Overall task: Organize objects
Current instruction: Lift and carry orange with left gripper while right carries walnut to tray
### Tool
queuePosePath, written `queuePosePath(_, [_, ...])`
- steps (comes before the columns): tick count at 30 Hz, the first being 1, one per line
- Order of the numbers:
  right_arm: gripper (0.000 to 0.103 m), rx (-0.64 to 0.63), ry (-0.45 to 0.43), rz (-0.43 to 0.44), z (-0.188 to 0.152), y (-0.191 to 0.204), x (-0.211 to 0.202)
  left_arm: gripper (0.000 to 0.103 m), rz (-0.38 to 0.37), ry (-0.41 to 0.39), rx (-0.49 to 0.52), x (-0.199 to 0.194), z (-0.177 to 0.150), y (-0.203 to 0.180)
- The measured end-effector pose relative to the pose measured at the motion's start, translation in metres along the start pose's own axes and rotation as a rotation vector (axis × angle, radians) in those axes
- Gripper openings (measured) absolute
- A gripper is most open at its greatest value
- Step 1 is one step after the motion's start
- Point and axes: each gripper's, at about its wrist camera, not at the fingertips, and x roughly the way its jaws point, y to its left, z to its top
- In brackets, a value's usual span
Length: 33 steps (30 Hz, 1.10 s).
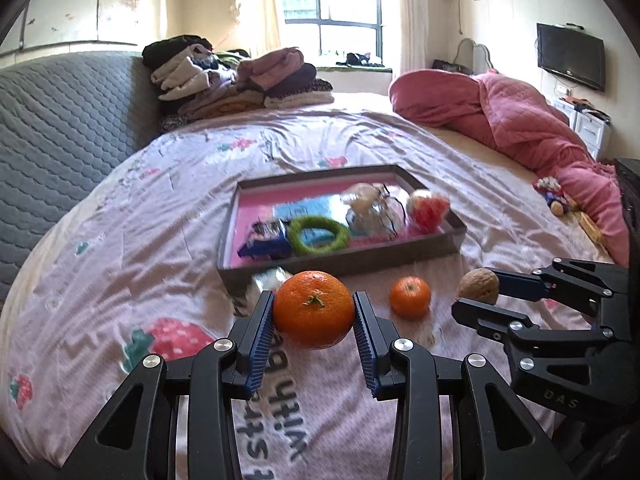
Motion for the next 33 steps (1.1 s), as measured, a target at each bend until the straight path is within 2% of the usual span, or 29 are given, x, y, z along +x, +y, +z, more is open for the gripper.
queuePosePath(8, [0.035,-0.002,-0.039,-0.017,0.020,-0.002,-0.003,0.039,0.014,-0.021,-0.022,0.007,0.020,0.014])
queuePosePath(22, [0.036,0.024,-0.118,-0.031,0.064,-0.014,-0.003,0.039,0.042,-0.007,-0.041,0.029,0.040,0.030])
queuePosePath(33, [0.036,0.028,-0.112,-0.040,0.084,-0.022,0.017,0.039,0.049,-0.010,-0.045,0.050,0.065,0.045])
